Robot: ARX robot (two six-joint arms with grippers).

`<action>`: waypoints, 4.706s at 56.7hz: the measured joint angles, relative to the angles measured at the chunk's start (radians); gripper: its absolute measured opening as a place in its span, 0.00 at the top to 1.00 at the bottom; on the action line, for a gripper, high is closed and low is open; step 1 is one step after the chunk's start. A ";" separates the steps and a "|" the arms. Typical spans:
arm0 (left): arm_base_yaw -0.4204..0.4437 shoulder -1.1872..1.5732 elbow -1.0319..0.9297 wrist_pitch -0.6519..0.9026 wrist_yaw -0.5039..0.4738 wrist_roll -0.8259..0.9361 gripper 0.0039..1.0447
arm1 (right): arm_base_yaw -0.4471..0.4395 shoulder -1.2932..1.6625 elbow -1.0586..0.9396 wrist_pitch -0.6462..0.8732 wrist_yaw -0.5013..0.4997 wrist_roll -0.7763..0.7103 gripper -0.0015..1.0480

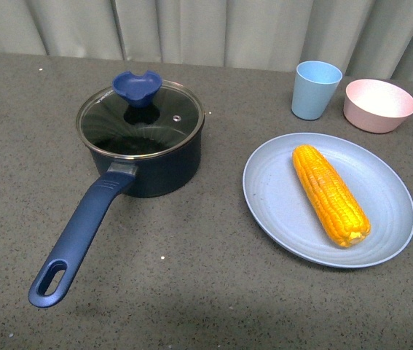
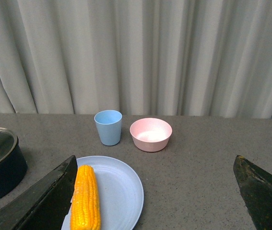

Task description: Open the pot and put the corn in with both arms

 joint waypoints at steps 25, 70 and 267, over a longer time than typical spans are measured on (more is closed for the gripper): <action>0.000 0.000 0.000 0.000 0.000 0.000 0.06 | 0.000 0.000 0.000 0.000 0.000 0.000 0.09; 0.000 0.000 0.000 0.000 0.000 0.000 0.06 | 0.000 0.000 0.000 0.000 0.000 0.000 0.09; -0.017 2.014 0.860 0.929 -0.043 0.017 0.40 | -0.001 0.000 0.000 0.000 0.000 0.000 0.09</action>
